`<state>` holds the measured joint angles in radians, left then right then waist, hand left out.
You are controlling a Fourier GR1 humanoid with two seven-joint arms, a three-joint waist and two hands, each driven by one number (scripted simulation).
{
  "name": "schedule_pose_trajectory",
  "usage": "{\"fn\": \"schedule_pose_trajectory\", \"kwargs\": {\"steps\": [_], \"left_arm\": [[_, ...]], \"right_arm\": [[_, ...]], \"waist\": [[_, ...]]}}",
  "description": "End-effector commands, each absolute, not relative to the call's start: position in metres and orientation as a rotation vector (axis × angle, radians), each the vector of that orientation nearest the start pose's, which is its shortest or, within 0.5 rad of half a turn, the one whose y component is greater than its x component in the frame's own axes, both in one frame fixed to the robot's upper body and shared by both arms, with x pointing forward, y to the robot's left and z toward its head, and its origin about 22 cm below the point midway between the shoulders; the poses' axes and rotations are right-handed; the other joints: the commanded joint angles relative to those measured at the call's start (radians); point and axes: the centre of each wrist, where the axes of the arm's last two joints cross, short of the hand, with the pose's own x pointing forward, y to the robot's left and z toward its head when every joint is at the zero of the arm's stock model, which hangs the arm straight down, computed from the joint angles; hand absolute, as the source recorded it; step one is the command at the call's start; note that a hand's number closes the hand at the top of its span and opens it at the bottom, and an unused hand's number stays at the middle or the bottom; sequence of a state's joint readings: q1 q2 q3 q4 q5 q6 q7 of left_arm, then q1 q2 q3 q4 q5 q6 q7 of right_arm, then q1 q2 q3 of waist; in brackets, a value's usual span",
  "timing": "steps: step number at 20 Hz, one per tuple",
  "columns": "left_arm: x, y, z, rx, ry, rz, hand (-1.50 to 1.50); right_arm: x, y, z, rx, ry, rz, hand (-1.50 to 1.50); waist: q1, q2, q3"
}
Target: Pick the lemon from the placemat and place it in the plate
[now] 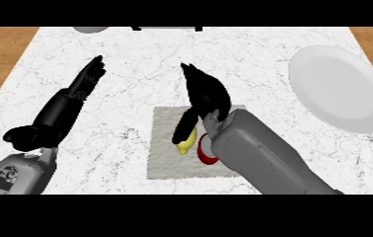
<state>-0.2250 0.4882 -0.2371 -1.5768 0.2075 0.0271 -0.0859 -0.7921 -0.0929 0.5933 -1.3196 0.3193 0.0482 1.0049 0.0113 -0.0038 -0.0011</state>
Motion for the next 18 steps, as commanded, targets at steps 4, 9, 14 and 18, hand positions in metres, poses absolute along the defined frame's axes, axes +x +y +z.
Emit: {"fn": "schedule_pose_trajectory", "kwargs": {"steps": [4, 9, 14, 18], "left_arm": [[0.281, 0.279, 0.077, 0.01, -1.773, -0.446, 0.0], [0.282, 0.27, 0.082, 0.015, -1.77, -0.436, 0.0], [0.281, 0.28, 0.079, 0.053, -1.766, -0.469, 0.0], [0.275, 0.272, 0.077, 0.034, -1.768, -0.444, 0.0]], "right_arm": [[0.316, -0.014, 0.139, -0.397, -0.818, 1.075, -1.5], [0.336, -0.042, 0.165, -0.51, -0.784, 1.06, -1.5], [0.337, -0.048, 0.16, -0.482, -0.75, 1.004, -1.5], [0.347, -0.049, 0.173, -0.443, -0.745, 1.028, -1.5]], "waist": [[-0.008, 0.002, 0.0], [-0.019, -0.001, 0.001], [-0.016, 0.0, 0.001], [-0.008, 0.001, 0.001]]}}
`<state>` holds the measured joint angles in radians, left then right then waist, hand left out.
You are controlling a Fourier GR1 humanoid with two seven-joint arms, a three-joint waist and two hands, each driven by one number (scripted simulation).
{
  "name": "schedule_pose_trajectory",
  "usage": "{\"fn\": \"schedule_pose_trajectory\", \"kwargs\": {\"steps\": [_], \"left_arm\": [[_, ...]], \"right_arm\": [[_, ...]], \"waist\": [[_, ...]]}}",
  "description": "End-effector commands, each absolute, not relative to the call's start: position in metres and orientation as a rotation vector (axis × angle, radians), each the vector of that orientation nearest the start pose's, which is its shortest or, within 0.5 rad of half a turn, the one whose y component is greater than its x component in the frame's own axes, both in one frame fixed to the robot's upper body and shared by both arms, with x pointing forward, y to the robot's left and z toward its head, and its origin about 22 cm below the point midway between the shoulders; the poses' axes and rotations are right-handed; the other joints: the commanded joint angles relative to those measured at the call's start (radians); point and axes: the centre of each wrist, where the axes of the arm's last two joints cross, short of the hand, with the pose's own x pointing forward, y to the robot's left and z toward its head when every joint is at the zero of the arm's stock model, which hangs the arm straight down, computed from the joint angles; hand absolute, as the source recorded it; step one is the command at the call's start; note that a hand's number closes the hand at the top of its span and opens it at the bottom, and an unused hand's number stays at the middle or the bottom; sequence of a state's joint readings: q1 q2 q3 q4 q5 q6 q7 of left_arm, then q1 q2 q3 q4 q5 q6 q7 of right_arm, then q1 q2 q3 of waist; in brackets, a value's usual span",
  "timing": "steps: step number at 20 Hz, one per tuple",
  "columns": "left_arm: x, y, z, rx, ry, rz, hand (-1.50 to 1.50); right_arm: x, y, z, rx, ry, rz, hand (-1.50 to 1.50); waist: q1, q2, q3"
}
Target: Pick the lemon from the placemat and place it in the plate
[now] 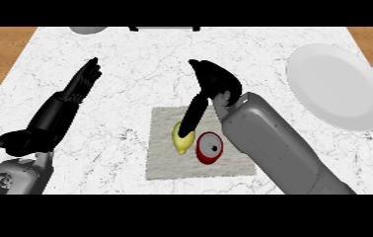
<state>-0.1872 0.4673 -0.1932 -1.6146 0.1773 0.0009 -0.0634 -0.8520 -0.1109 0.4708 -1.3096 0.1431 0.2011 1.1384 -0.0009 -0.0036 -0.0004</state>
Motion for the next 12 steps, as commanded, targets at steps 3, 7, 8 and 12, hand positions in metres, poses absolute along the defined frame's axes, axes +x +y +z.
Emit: {"fn": "schedule_pose_trajectory", "kwargs": {"steps": [3, 7, 8, 12], "left_arm": [[0.283, 0.262, 0.065, 0.009, -1.78, -0.44, 0.0], [0.273, 0.269, 0.078, 0.015, -1.787, -0.466, 0.0], [0.271, 0.276, 0.076, 0.035, -1.773, -0.459, 0.0], [0.301, 0.263, 0.087, 0.028, -1.766, -0.445, 0.0]], "right_arm": [[0.357, -0.051, 0.152, -0.395, -0.74, 1.042, -1.5], [0.352, -0.048, 0.145, -0.395, -0.714, 1.066, -1.5], [0.349, -0.055, 0.133, -0.387, -0.703, 1.064, -1.5], [0.357, -0.052, 0.116, -0.367, -0.685, 1.109, -1.5]], "waist": [[0.005, 0.005, 0.0], [0.008, 0.002, 0.0], [0.005, 0.002, 0.0], [-0.001, 0.007, 0.0]]}}
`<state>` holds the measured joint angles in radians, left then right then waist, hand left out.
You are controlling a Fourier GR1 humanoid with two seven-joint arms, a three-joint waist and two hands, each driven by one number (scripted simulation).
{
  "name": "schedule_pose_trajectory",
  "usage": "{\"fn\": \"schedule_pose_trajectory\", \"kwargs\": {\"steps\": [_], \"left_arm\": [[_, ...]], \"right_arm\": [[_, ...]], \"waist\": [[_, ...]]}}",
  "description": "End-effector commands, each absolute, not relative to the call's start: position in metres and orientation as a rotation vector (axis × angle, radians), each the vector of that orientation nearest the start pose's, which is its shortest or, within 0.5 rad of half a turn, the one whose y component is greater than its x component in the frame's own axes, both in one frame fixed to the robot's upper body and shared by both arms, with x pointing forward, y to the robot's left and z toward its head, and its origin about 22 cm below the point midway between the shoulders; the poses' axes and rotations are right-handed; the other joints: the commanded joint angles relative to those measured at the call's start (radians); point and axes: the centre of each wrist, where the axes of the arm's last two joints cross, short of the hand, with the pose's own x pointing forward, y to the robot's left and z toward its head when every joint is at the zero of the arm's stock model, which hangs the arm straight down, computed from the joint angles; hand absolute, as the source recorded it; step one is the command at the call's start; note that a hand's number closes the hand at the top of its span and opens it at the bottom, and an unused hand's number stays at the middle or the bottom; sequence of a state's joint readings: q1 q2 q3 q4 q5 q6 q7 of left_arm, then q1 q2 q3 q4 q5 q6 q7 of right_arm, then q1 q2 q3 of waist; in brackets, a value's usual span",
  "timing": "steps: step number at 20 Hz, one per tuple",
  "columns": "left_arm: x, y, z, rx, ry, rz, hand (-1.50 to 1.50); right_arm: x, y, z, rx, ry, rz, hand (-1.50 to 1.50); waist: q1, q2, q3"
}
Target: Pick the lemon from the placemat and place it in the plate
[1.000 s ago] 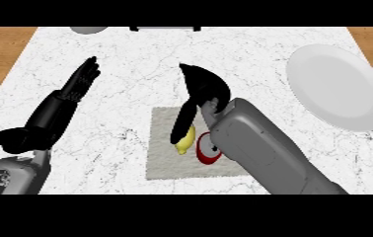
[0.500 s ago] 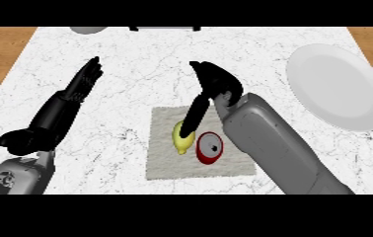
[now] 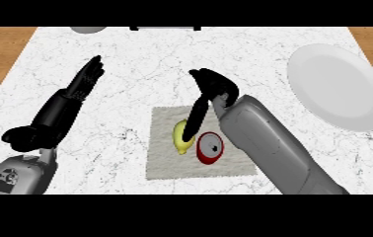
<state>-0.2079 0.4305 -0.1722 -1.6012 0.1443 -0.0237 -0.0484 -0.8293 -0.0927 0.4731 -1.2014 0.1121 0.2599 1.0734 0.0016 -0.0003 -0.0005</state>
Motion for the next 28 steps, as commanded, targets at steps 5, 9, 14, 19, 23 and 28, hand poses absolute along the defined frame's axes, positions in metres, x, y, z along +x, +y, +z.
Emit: {"fn": "schedule_pose_trajectory", "kwargs": {"steps": [5, 9, 14, 19, 23, 28], "left_arm": [[0.28, 0.254, 0.078, 0.03, -1.776, -0.442, 0.0], [0.276, 0.268, 0.078, 0.035, -1.785, -0.465, 0.0], [0.274, 0.268, 0.063, 0.015, -1.783, -0.459, 0.0], [0.288, 0.246, 0.084, 0.011, -1.769, -0.483, 0.0], [0.278, 0.27, 0.074, 0.013, -1.784, -0.445, 0.0], [0.285, 0.273, 0.066, 0.02, -1.777, -0.449, 0.0]], "right_arm": [[0.341, -0.032, 0.09, -0.359, -0.614, 1.155, -1.5], [0.339, -0.035, 0.065, -0.337, -0.588, 1.147, -1.5], [0.337, -0.043, 0.061, -0.301, -0.546, 1.189, -1.5], [0.326, -0.022, 0.047, -0.314, -0.522, 1.212, -1.5], [0.317, -0.024, 0.036, -0.32, -0.527, 1.206, -1.5], [0.322, -0.027, 0.022, -0.263, -0.575, 1.356, 1.5]], "waist": [[0.002, 0.0, 0.0], [0.006, 0.001, 0.0], [0.001, 0.001, 0.0], [0.009, 0.002, 0.0], [0.006, 0.0, 0.0], [0.004, 0.004, 0.0]]}}
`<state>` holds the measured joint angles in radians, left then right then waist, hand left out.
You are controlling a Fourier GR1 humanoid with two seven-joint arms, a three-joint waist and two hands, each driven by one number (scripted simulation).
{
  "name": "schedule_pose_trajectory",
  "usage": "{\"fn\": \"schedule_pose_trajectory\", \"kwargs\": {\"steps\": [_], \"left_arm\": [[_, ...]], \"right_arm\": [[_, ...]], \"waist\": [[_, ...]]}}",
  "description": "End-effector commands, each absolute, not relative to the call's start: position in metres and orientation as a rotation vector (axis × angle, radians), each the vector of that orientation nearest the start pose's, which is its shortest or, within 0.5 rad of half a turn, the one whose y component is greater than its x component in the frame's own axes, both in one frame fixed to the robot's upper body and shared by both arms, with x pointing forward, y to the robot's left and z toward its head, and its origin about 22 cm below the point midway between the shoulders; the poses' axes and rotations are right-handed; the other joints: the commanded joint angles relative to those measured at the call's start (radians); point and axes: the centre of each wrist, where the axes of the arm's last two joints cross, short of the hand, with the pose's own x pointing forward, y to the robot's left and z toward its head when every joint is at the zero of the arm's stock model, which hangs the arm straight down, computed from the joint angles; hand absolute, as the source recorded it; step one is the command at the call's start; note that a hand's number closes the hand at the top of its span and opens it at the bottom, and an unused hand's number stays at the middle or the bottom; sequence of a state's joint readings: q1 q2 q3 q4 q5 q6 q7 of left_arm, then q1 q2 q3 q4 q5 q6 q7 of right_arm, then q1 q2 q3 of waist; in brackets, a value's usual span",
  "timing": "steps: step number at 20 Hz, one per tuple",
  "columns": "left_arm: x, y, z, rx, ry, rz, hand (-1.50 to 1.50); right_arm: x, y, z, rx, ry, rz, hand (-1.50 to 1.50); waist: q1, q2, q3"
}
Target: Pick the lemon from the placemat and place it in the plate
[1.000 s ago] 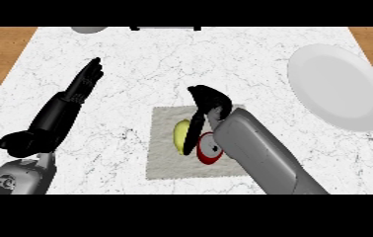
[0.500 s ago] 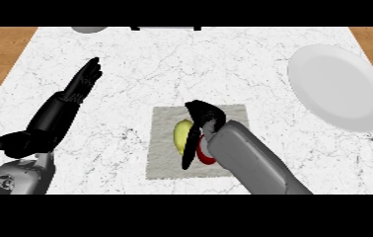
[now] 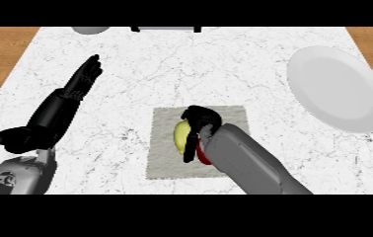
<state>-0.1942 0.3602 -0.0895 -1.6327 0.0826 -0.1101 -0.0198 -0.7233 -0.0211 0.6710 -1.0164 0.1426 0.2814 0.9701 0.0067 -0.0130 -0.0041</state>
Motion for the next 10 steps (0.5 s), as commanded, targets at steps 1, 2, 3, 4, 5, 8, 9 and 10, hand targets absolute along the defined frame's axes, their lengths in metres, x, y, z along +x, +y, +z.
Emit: {"fn": "schedule_pose_trajectory", "kwargs": {"steps": [1, 2, 3, 4, 5, 8, 9, 10], "left_arm": [[0.267, 0.252, 0.09, 0.013, -1.78, -0.461, 0.0], [0.255, 0.248, 0.072, -0.004, -1.785, -0.468, 0.0], [0.277, 0.269, 0.08, 0.01, -1.788, -0.446, 0.0], [0.279, 0.258, 0.078, 0.023, -1.792, -0.459, 0.0], [0.276, 0.253, 0.06, -0.012, -1.778, -0.461, 0.0], [0.275, 0.258, 0.083, -0.007, -1.786, -0.467, 0.0], [0.276, 0.26, 0.081, 0.009, -1.782, -0.476, 0.0], [0.276, 0.256, 0.086, 0.006, -1.821, -0.476, 0.0]], "right_arm": [[0.311, -0.034, 0.006, -0.291, -0.615, 1.344, 1.5], [0.321, -0.027, 0.012, -0.318, -0.647, 1.339, 1.5], [0.314, -0.025, 0.009, -0.321, -0.65, 1.339, 1.5], [0.323, -0.021, 0.027, -0.332, -0.657, 1.332, 1.5], [0.305, -0.018, 0.006, -0.348, -0.677, 1.359, 1.5], [0.345, -0.036, 0.014, -0.534, -0.606, 1.161, 1.5], [0.371, -0.076, 0.027, -0.648, -0.552, 1.011, 1.5], [0.384, -0.1, 0.033, -0.732, -0.498, 0.893, 1.5]], "waist": [[0.004, 0.013, 0.005], [0.014, 0.015, 0.004], [0.008, 0.016, 0.004], [0.004, 0.015, 0.004], [0.01, 0.017, 0.004], [0.023, 0.021, 0.004], [0.022, 0.028, 0.004], [0.028, 0.033, 0.003]]}}
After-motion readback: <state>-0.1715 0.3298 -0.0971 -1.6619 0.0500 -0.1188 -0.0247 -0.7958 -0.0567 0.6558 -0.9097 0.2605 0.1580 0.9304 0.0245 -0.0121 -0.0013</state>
